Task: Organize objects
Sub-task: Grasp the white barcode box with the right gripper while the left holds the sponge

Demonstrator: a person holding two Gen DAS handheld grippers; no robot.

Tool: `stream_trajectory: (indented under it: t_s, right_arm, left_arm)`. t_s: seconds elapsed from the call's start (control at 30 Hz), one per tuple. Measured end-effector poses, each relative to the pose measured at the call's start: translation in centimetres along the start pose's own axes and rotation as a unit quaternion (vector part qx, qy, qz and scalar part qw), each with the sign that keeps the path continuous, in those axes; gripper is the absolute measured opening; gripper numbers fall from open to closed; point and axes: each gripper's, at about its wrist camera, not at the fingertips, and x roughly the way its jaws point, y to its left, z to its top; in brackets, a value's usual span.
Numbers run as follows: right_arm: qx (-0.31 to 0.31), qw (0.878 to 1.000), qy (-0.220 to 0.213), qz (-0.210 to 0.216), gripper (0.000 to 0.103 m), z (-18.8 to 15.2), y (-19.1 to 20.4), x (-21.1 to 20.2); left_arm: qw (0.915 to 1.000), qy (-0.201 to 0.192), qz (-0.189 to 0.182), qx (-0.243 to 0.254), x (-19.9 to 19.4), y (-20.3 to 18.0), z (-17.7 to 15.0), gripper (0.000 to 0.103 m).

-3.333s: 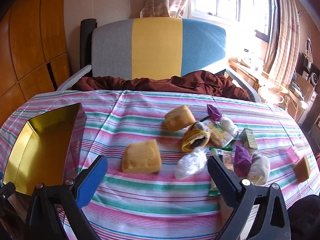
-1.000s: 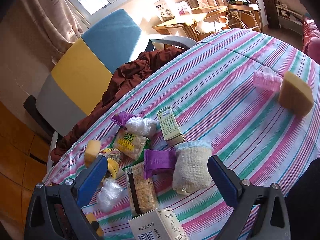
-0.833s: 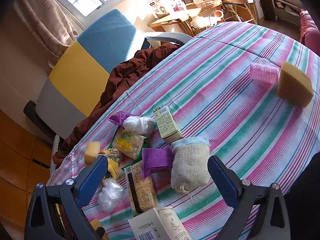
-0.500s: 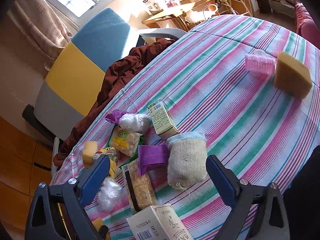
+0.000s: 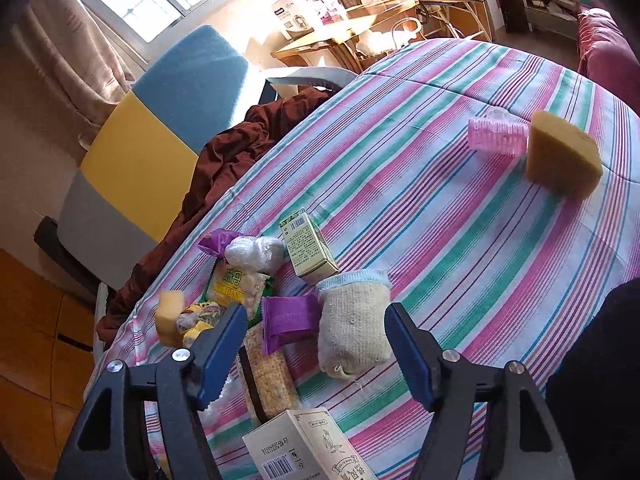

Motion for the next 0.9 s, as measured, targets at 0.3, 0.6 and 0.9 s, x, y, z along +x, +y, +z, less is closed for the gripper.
stream_trajectory:
  t_s: [0.3,0.6,0.9]
  right_arm:
    - [-0.128,0.983,0.13,0.008,0.07,-5.2,2.8,0.0]
    - [-0.246,0.945,0.198,-0.084,0.059,-7.9,5.6,2.9]
    - [-0.275,0.935,0.197,-0.107,0.052,-8.6,5.9,3.4]
  left_arm:
    - [1.0,-0.004,-0.004,0.003,0.0,0.0,-0.2,0.064]
    - [1.0,-0.006,-0.004,0.005,-0.1,-0.1,-0.3,0.064]
    - [0.9998,0.008,-0.017,-0.011,-0.7,0.3,0.0,0.056]
